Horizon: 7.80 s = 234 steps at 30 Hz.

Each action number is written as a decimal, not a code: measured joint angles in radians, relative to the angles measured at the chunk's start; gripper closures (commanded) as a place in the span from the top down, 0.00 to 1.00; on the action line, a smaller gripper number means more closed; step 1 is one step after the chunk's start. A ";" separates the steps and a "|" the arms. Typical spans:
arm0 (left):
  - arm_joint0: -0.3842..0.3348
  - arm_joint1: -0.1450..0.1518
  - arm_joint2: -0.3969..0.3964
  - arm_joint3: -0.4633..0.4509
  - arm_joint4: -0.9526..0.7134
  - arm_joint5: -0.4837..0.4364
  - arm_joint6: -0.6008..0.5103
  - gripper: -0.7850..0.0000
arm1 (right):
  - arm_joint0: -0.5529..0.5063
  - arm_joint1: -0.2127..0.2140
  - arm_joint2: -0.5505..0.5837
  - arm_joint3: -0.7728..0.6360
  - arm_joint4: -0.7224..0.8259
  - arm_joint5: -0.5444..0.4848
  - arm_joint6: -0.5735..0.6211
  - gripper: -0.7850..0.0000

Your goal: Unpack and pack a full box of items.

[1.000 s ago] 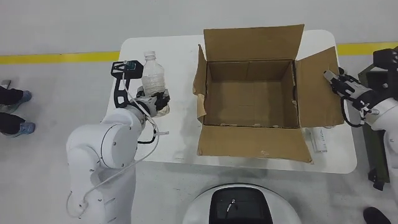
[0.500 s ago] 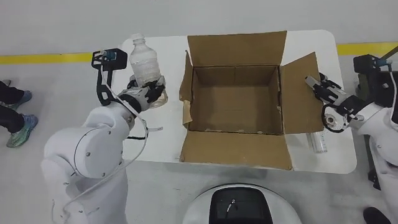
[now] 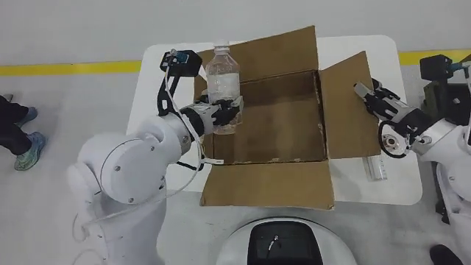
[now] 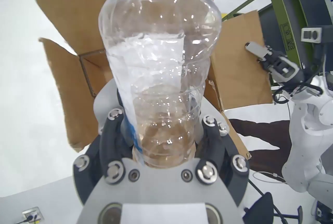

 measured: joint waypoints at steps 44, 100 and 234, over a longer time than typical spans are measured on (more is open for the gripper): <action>0.020 -0.003 0.102 0.527 -0.221 0.173 0.174 0.00 | 0.016 0.028 -0.048 -0.133 0.064 0.036 0.007 0.00; 0.032 0.064 0.082 0.167 -0.281 0.092 0.184 1.00 | -0.221 0.110 0.307 0.016 -0.295 -0.252 0.395 0.00; 0.149 0.120 -0.350 -0.085 -0.242 0.202 0.399 1.00 | 0.668 0.011 -0.906 0.481 0.021 0.246 0.211 0.00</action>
